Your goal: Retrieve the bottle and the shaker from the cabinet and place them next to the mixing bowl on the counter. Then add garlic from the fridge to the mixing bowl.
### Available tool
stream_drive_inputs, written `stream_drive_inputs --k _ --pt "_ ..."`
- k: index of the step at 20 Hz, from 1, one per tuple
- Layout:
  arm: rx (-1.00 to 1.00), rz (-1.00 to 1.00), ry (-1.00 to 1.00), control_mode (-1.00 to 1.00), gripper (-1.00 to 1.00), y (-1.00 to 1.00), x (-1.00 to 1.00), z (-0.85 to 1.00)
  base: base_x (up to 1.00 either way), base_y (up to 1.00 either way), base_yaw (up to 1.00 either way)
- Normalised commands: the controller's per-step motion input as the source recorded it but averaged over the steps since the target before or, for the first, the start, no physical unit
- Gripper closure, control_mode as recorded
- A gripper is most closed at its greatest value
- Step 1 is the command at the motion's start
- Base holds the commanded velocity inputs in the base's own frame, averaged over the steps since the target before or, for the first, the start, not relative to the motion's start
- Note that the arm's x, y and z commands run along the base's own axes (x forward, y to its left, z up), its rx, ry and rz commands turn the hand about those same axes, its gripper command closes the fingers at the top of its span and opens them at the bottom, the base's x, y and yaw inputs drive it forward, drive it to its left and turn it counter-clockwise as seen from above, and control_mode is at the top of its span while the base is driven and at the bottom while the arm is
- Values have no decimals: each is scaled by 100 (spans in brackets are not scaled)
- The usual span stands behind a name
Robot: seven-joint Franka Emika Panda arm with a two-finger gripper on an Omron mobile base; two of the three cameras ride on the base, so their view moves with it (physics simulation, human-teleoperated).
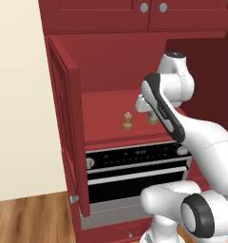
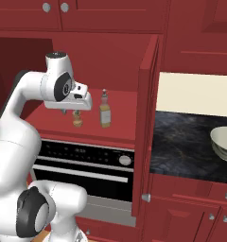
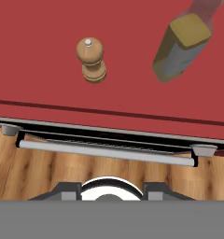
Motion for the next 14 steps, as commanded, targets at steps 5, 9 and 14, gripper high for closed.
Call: stream_drive_inputs --k 5,9,14 --pt "0 2 0 -100 -100 7 -21 0 0 0 0" --pt "0 1 -6 -100 -100 58 0 -26 0 0 0" --pt "0 0 -19 -100 -100 17 20 -42 0 0 0"
